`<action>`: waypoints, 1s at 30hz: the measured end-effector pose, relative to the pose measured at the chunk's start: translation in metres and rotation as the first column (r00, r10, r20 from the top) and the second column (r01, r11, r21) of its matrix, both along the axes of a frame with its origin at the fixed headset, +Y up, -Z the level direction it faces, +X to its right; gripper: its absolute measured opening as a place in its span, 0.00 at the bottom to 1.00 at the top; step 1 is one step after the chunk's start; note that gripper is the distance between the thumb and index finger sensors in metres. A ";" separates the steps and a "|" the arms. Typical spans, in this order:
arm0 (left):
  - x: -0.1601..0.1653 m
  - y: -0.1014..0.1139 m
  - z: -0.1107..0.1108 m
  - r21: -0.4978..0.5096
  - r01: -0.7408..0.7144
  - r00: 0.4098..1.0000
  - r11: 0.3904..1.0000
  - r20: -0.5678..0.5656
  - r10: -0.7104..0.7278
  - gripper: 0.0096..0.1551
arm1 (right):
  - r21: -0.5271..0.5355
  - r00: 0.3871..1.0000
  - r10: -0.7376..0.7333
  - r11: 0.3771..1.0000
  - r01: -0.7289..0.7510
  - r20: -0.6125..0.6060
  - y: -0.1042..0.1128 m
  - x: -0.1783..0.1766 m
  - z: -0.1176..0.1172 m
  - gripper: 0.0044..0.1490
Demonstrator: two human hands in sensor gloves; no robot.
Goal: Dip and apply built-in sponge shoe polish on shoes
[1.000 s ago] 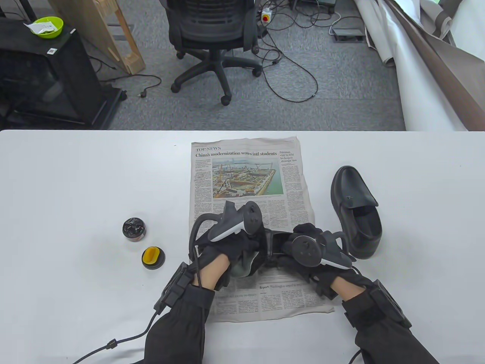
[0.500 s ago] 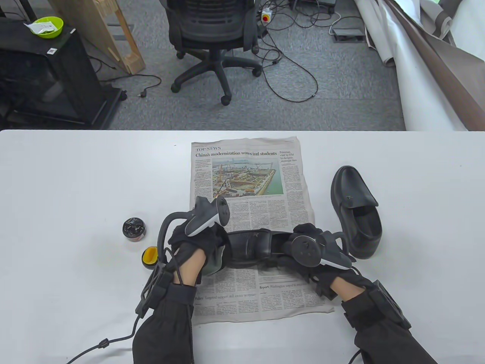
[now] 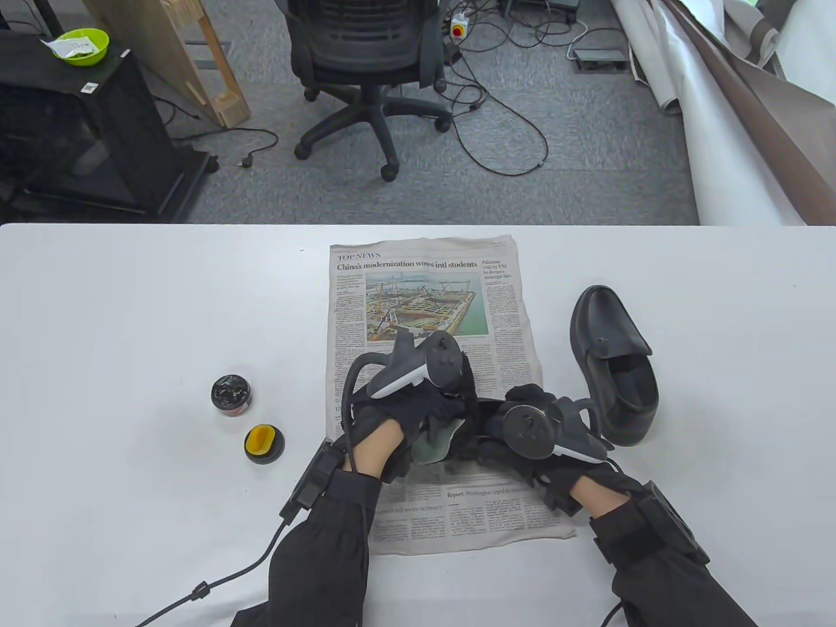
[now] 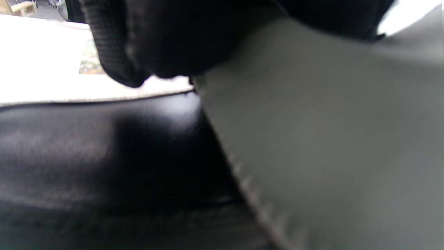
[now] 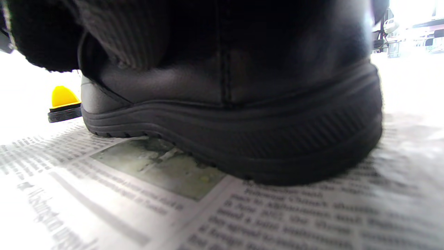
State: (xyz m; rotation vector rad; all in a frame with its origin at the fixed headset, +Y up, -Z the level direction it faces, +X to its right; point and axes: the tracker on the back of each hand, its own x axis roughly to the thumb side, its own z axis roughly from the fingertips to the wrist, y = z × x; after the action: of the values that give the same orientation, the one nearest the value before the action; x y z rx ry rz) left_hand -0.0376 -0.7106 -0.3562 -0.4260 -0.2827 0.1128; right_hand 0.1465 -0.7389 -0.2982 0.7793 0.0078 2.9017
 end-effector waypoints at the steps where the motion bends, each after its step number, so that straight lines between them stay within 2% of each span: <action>1: -0.002 -0.001 -0.002 -0.027 -0.026 1.000 0.999 -0.019 0.025 0.32 | 0.001 1.000 0.001 1.000 -0.001 0.000 0.000 0.000 0.000 0.25; 2: -0.004 -0.001 -0.003 -0.045 -0.016 0.999 0.999 -0.031 0.015 0.32 | 0.002 1.000 0.001 1.000 -0.001 0.000 0.000 0.000 0.000 0.25; 4: -0.009 -0.001 -0.005 -0.030 0.107 0.993 0.994 -0.046 -0.108 0.31 | 0.001 1.000 0.001 1.000 -0.001 0.000 0.000 0.000 0.000 0.25; 6: -0.017 -0.001 -0.006 -0.042 0.171 0.983 0.984 -0.064 -0.174 0.30 | 0.003 1.000 0.003 1.000 -0.003 0.002 0.000 0.000 0.000 0.25; 14: -0.071 -0.001 0.003 -0.043 0.308 0.935 0.950 -0.172 -0.311 0.30 | 0.005 1.000 0.004 1.000 -0.004 0.008 0.000 0.000 0.001 0.25; 18: -0.095 0.002 0.012 -0.043 0.305 0.924 0.951 -0.227 -0.306 0.30 | 0.005 1.000 0.006 1.000 -0.006 0.011 0.000 0.000 0.001 0.25; 21: -0.098 0.008 0.022 0.038 0.342 0.919 0.939 -0.221 -0.326 0.30 | 0.006 1.000 0.008 1.000 -0.008 0.014 0.000 0.000 0.001 0.25; 22: -0.095 0.011 0.027 0.098 0.348 0.922 0.932 -0.216 -0.322 0.30 | 0.005 1.000 0.008 1.000 -0.008 0.014 0.000 0.000 0.001 0.25; 25: -0.082 0.018 0.040 0.221 0.268 0.955 0.938 -0.191 -0.228 0.31 | 0.005 1.000 0.008 1.000 -0.008 0.015 0.000 0.000 0.001 0.25; 27: -0.064 0.024 0.050 0.301 0.084 0.994 0.950 -0.096 -0.058 0.32 | 0.004 1.000 0.008 1.000 -0.008 0.014 0.000 0.000 0.001 0.25; 30: -0.040 0.027 0.059 0.344 -0.068 0.998 0.936 0.007 0.070 0.32 | 0.005 1.000 0.009 1.000 -0.009 0.015 0.000 0.000 0.001 0.25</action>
State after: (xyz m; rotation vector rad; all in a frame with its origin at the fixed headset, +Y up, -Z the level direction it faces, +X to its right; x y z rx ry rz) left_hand -0.0776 -0.6832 -0.2977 -0.0671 -0.3058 0.1303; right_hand 0.1463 -0.7384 -0.2975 0.7610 0.0025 2.9172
